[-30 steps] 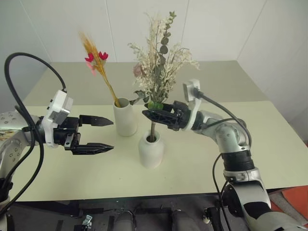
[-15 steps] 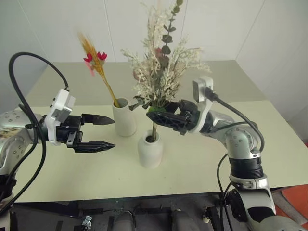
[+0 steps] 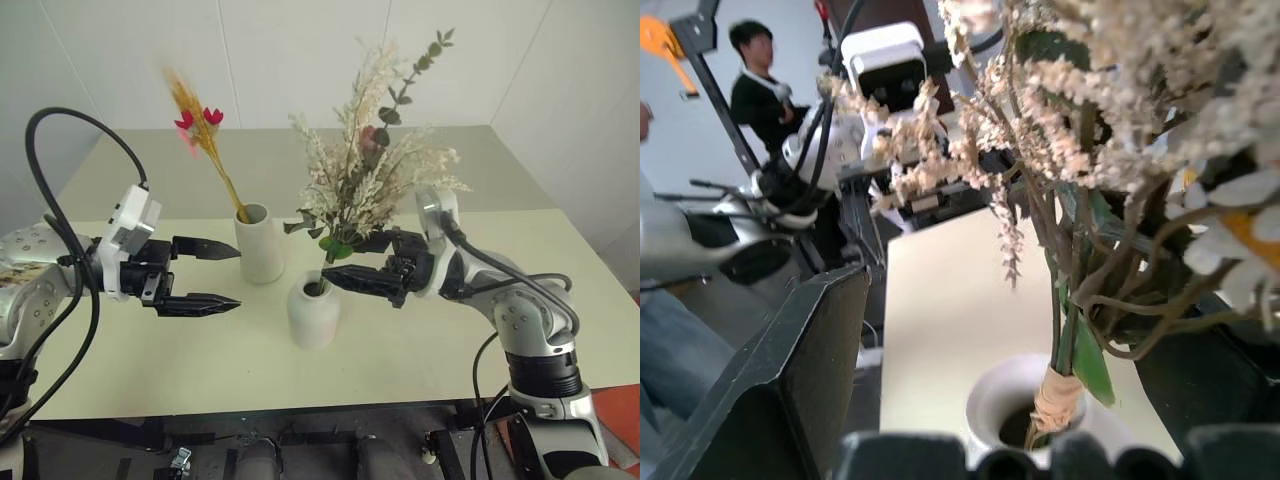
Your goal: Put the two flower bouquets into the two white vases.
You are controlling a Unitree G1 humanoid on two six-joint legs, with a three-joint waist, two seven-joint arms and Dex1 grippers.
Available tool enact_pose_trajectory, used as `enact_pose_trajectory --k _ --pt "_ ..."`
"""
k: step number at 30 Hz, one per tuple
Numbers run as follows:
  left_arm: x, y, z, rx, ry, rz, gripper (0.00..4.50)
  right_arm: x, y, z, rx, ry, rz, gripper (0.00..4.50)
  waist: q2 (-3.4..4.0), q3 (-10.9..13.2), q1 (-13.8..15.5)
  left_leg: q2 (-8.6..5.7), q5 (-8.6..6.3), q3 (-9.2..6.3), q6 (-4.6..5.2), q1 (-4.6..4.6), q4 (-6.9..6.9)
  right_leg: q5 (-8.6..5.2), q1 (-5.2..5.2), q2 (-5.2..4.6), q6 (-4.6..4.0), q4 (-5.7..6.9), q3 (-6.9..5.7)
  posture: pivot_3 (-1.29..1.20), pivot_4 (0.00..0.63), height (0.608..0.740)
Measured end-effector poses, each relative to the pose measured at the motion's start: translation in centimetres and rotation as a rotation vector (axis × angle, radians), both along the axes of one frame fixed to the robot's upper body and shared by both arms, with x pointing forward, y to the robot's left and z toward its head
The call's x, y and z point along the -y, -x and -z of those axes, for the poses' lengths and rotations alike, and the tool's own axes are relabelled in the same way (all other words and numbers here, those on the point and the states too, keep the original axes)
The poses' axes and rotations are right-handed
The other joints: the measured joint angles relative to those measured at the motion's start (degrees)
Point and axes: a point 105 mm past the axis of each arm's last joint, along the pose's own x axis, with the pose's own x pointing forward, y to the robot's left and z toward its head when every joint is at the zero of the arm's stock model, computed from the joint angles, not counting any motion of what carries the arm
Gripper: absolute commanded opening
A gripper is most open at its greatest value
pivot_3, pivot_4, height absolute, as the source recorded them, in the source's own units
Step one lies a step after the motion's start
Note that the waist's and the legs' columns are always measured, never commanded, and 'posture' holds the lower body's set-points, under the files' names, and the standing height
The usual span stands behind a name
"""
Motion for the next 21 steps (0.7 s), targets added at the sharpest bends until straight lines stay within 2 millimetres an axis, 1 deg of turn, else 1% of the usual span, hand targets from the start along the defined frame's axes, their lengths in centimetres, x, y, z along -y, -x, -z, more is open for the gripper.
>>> enact_pose_trajectory --k 3,6,9,12,15,17,21 --pt "0.1 -0.1 0.2 -0.003 -0.002 0.002 4.5 -0.2 0.3 0.4 0.028 0.042 0.004 4.47 0.0 0.0 -0.1 0.0 0.0 0.0 0.0 0.01 0.0 -0.01 0.0 0.0 0.02 0.01 0.0 0.0 0.15 0.74" --pt "0.1 -0.1 0.2 -0.001 -0.001 0.004 4.5 0.5 -0.2 1.7 0.039 0.125 0.059 4.47 0.0 0.0 0.1 -0.02 0.0 0.0 0.0 -0.01 0.0 -0.01 0.0 -0.02 0.02 -0.01 0.0 0.0 0.15 0.74" --pt "0.1 -0.1 0.3 -0.004 -0.003 0.004 4.5 2.1 -0.6 3.0 0.037 0.22 0.121 4.47 -0.01 0.0 0.4 -0.03 0.0 0.0 0.0 -0.01 0.01 -0.02 0.01 -0.03 0.04 -0.02 0.0 0.0 0.15 0.74" --pt "0.1 0.0 0.3 -0.007 -0.005 0.005 4.5 3.9 -0.5 3.8 0.026 0.292 0.145 4.47 -0.01 0.0 0.6 -0.02 0.0 0.0 0.0 -0.01 0.01 -0.06 0.01 -0.02 0.08 -0.02 0.0 0.0 0.15 0.74" --pt "0.0 0.0 0.4 -0.009 -0.005 0.003 4.5 5.8 -0.5 3.9 0.025 0.334 0.186 4.47 -0.02 0.0 0.8 -0.02 0.0 0.01 0.0 0.0 0.02 -0.08 0.02 -0.02 0.12 -0.02 0.0 0.0 0.15 0.74" --pt "0.0 0.0 0.4 -0.01 -0.005 0.003 4.5 6.6 -0.5 3.6 0.033 0.342 0.207 4.47 -0.02 0.0 0.8 -0.02 0.0 0.01 0.0 0.03 0.01 -0.08 0.02 -0.01 0.12 -0.01 0.01 0.0 0.15 0.74" --pt "-0.1 0.0 0.5 -0.014 -0.006 0.001 4.5 8.8 -0.2 3.8 0.021 0.382 0.259 4.47 -0.03 0.0 1.1 -0.03 0.0 0.02 0.0 0.03 0.02 -0.08 0.04 -0.03 0.12 -0.03 0.01 0.0 0.15 0.74"
